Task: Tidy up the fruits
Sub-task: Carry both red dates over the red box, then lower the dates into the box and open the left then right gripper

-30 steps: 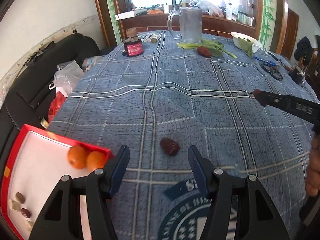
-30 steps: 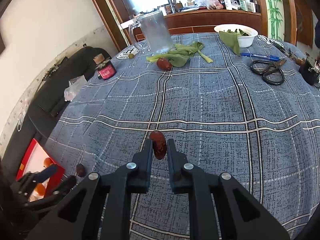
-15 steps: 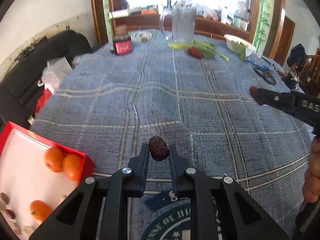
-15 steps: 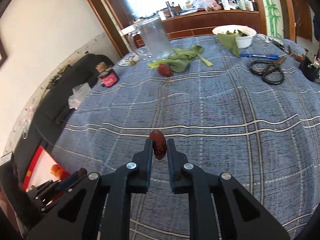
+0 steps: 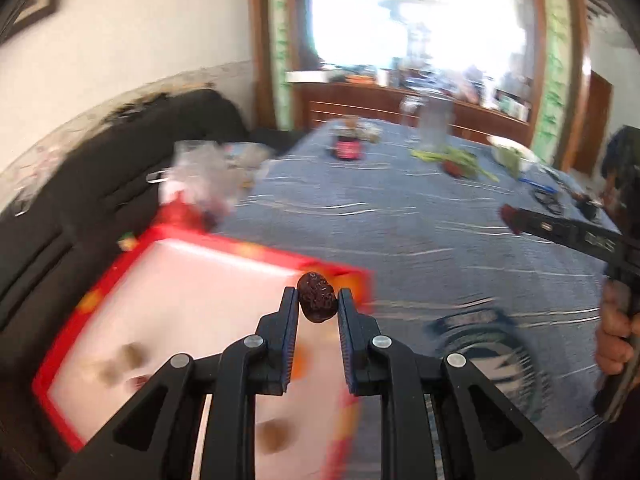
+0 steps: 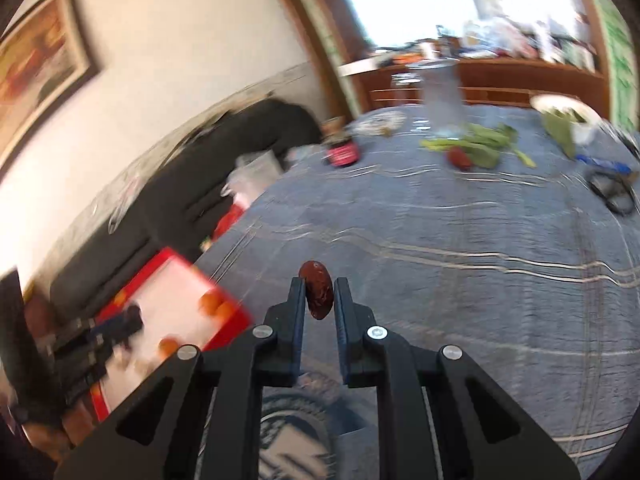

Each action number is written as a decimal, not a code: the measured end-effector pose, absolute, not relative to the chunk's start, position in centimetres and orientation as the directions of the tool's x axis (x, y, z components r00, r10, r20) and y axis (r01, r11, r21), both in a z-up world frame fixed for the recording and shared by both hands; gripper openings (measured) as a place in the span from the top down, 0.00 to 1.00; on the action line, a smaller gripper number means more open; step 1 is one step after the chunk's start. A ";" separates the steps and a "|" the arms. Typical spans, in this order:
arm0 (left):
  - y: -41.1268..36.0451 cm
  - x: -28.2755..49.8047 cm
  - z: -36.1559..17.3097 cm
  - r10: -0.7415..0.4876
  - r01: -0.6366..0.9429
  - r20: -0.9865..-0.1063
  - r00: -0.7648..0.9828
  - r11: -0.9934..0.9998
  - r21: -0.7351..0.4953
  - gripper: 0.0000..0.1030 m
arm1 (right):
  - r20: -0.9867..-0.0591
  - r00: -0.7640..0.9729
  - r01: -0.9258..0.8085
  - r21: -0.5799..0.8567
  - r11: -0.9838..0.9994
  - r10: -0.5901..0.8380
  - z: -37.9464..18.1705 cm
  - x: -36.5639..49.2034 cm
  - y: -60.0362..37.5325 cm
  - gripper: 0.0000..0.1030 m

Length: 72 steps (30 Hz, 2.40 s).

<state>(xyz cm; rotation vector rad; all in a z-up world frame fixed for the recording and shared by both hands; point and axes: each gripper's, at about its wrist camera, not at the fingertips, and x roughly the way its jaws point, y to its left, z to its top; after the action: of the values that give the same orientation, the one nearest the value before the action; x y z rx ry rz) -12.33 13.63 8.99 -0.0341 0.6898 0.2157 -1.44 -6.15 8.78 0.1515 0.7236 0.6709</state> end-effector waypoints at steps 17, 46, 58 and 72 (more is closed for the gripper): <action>20.0 -19.8 6.9 0.331 -0.341 -0.605 0.724 0.934 0.103 0.82 | -0.570 0.432 -0.730 0.235 0.642 0.699 8.6 -13.2 5.2 0.84; 18.4 -19.8 5.4 0.342 -0.326 -0.624 0.703 0.934 0.145 0.82 | -0.552 0.409 -0.676 0.351 0.647 0.727 5.3 -12.2 3.4 0.84; 19.2 -19.6 4.5 0.335 -0.335 -0.645 0.687 0.934 0.129 0.82 | -0.573 0.403 -0.677 0.337 0.654 0.713 4.8 -12.0 3.7 0.84; 20.2 -19.2 4.1 0.325 -0.340 -0.646 0.690 0.934 0.106 0.82 | -0.600 0.393 -0.716 0.275 0.641 0.697 5.2 -12.8 7.2 0.84</action>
<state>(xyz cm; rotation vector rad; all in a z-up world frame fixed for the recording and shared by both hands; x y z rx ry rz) -19.23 20.15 4.13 -0.0225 0.7183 0.3719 -12.77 7.20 5.15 -0.0292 0.7468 0.8967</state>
